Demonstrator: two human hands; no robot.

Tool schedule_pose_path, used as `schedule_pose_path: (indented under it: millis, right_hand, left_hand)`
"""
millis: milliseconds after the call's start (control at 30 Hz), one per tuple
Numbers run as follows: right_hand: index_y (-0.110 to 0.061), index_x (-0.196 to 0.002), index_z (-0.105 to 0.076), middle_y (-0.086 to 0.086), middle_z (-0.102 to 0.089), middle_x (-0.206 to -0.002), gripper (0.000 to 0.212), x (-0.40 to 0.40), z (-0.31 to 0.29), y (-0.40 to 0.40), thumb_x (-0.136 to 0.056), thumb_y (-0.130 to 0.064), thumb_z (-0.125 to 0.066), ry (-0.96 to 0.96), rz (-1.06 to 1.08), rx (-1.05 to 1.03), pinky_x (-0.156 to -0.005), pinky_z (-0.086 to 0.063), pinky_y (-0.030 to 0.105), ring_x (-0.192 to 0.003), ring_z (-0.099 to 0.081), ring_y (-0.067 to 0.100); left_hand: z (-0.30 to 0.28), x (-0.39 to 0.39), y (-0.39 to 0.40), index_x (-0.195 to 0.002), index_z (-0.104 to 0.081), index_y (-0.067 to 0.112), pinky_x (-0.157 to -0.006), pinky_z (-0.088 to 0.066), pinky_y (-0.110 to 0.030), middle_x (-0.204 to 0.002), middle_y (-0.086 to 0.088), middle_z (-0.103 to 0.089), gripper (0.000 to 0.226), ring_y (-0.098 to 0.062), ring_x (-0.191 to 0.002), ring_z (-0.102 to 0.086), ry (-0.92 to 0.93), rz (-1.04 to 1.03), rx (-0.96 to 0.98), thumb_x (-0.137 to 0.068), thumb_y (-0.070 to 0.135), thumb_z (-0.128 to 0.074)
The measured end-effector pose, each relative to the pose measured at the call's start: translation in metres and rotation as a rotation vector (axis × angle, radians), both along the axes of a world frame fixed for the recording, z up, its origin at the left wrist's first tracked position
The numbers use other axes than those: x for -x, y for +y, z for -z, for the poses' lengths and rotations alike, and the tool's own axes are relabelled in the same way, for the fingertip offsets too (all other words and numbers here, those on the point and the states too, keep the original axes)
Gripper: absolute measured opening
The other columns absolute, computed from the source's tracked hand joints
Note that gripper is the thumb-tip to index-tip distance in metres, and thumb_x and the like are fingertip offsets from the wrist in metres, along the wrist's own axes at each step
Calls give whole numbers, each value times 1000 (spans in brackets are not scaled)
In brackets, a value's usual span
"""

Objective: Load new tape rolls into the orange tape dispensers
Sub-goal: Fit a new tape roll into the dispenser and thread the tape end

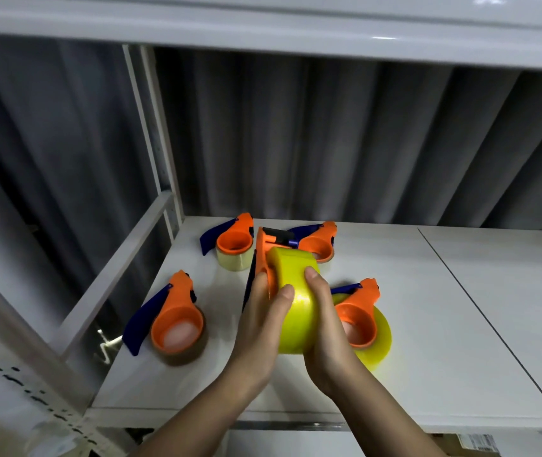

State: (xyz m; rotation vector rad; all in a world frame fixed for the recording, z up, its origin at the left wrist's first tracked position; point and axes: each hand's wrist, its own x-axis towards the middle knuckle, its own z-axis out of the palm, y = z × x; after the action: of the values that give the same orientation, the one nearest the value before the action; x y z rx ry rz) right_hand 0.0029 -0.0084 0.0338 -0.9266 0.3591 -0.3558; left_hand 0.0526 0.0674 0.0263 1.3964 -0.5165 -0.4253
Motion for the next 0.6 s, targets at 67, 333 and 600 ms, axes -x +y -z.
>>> schedule_pose_path:
  millis: [67,333,600]
  right_hand:
    - [-19,-87,-69,1,-68,-80,27,-1,2,3,-92,-36,-49,4,-33,37,-66,-55,19,-73,-67,10]
    - [-43,-139,-38,-3,-59,-133,77,-3,9,-24,-71,-64,-66,123,-251,333,-101,-46,49,-120,-58,21]
    - [-47,-144,-15,-1,-44,-141,95,-2,21,-26,-66,-53,-68,141,-144,495,-79,-54,21,-119,-56,19]
  left_hand:
    - [2,3,3,-135,-45,33,-87,-52,-22,-121,16,-60,74,1,-107,-60,-40,14,-44,-66,60,-54]
    - [-9,-7,11,-109,-58,31,-69,-52,-15,-96,12,-69,18,0,-84,-66,107,34,-76,-93,29,-50]
    - [-18,-33,23,-101,-69,21,-90,-49,-42,-90,-4,-74,35,-21,-87,-69,330,184,-143,-92,42,-42]
